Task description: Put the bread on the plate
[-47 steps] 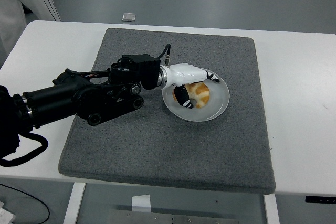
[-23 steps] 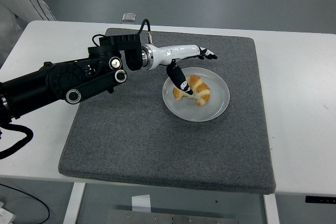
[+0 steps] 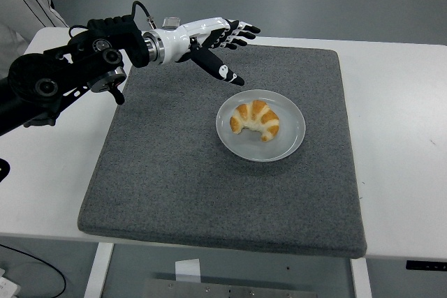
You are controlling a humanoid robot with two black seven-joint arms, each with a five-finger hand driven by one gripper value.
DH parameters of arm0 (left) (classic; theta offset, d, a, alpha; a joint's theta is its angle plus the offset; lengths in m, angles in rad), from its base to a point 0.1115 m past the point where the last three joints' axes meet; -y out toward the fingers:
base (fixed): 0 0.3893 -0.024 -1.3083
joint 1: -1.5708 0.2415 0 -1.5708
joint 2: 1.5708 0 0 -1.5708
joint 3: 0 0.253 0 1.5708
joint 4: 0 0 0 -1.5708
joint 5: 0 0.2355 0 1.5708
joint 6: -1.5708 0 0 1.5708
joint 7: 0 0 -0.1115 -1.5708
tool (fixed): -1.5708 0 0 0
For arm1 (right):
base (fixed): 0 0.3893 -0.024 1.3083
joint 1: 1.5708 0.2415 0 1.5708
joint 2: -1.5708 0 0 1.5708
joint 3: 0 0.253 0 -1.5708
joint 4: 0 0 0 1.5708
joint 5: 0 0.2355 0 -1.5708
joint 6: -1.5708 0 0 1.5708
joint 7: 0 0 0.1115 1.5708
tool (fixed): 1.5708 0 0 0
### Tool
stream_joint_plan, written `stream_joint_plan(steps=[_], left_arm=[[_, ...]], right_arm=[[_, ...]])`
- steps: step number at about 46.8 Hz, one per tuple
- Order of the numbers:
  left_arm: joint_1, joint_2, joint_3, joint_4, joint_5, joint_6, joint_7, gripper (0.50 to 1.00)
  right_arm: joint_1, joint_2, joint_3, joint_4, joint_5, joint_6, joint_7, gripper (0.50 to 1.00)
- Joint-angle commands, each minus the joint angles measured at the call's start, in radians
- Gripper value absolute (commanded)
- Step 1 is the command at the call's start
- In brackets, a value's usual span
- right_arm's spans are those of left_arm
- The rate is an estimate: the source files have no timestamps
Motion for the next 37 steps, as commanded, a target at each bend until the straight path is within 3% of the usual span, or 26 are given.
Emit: stream_joint_plan(steps=[1, 28, 37], left_arm=[[0.000, 0.025, -0.001, 0.000, -0.061, 0.000, 0.000, 0.994], [0.049, 0.075, -0.061, 0.126, -0.433, -0.012, 0.000, 0.996], [0.083, 0.083, -0.104, 0.216, -0.588, -0.119, 0.002, 0.996]], right_arm=[[0.000, 0.000, 0.000, 0.000, 0.000, 0.000, 0.000, 0.932], [0.000, 0.000, 0.000, 0.000, 0.000, 0.000, 0.000, 0.932], [0.000, 0.000, 0.000, 0.000, 0.000, 0.000, 0.000, 0.932]])
